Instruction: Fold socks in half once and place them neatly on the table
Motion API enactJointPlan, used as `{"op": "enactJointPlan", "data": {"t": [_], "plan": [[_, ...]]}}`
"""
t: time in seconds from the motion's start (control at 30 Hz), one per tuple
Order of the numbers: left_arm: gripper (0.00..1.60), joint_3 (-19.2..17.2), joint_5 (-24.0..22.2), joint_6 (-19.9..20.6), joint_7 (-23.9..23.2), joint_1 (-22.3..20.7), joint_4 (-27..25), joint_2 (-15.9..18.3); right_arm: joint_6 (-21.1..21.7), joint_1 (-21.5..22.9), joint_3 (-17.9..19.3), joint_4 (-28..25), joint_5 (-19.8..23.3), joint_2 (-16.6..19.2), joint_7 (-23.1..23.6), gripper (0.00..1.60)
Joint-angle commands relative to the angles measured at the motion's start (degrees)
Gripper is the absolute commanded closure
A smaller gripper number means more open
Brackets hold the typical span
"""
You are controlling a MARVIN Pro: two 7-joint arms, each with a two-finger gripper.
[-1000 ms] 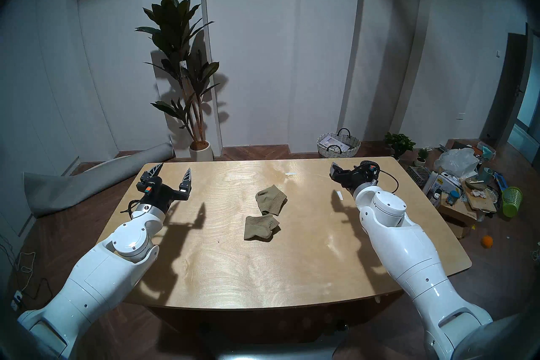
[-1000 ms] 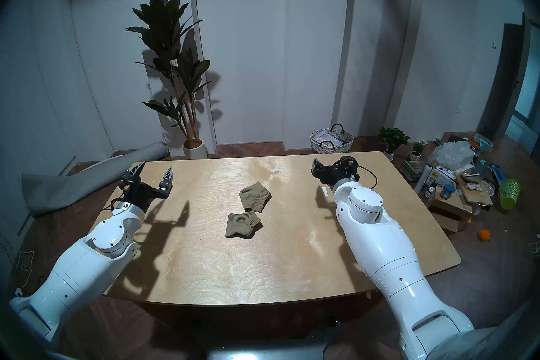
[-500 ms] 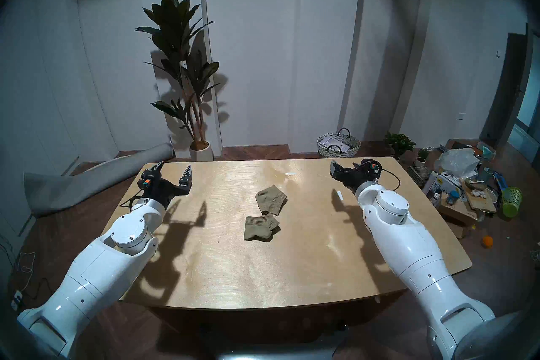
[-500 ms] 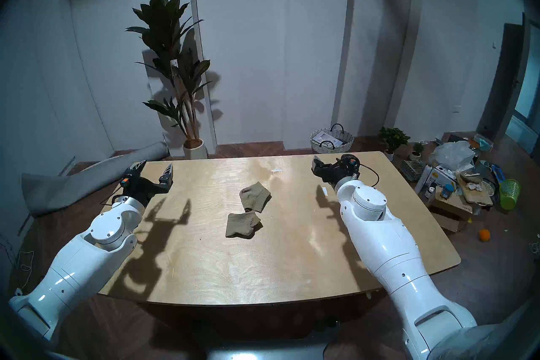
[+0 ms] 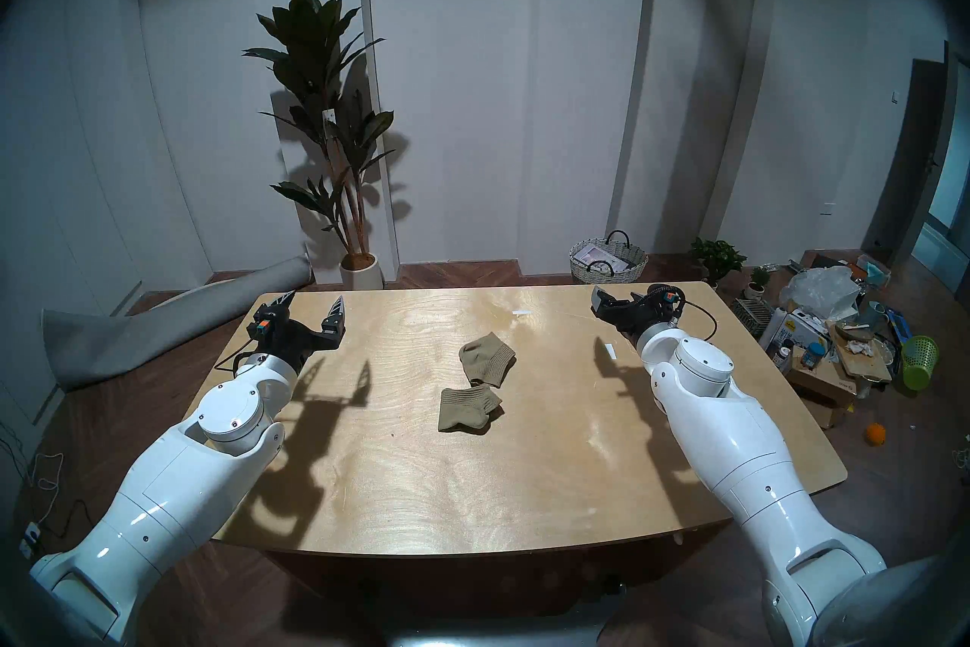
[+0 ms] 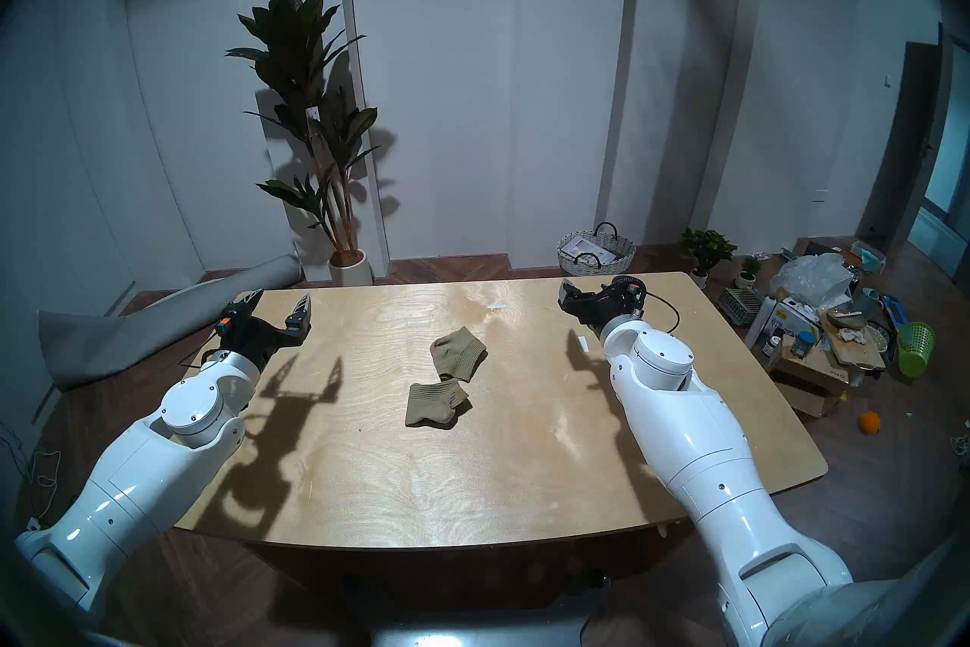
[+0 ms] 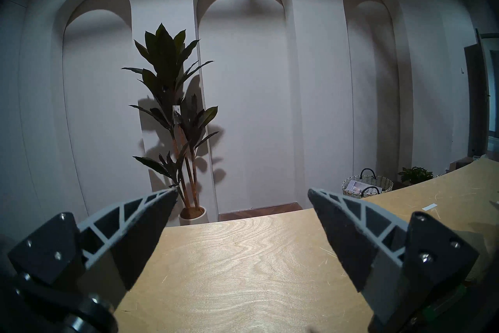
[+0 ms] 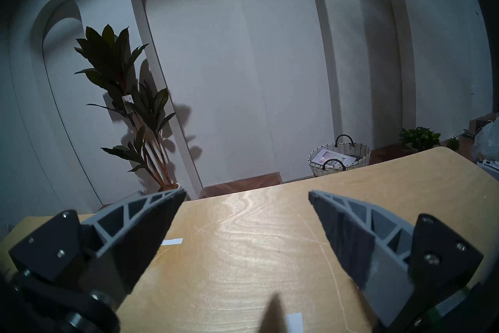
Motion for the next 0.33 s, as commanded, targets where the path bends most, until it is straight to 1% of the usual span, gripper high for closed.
{"op": "enactJointPlan", "data": {"t": [0.0, 0.3], "plan": [[0.0, -0.6, 0.4, -0.6, 0.3, -1.2, -1.0, 0.1, -0.3, 1.2, 0.5, -1.0, 0.3, -0.4, -0.1, 0.0], [0.0, -0.6, 0.5, -0.6, 0.4, -1.2, -1.1, 0.1, -0.3, 1.2, 0.5, -1.0, 0.4, -0.4, -0.1, 0.0]]}}
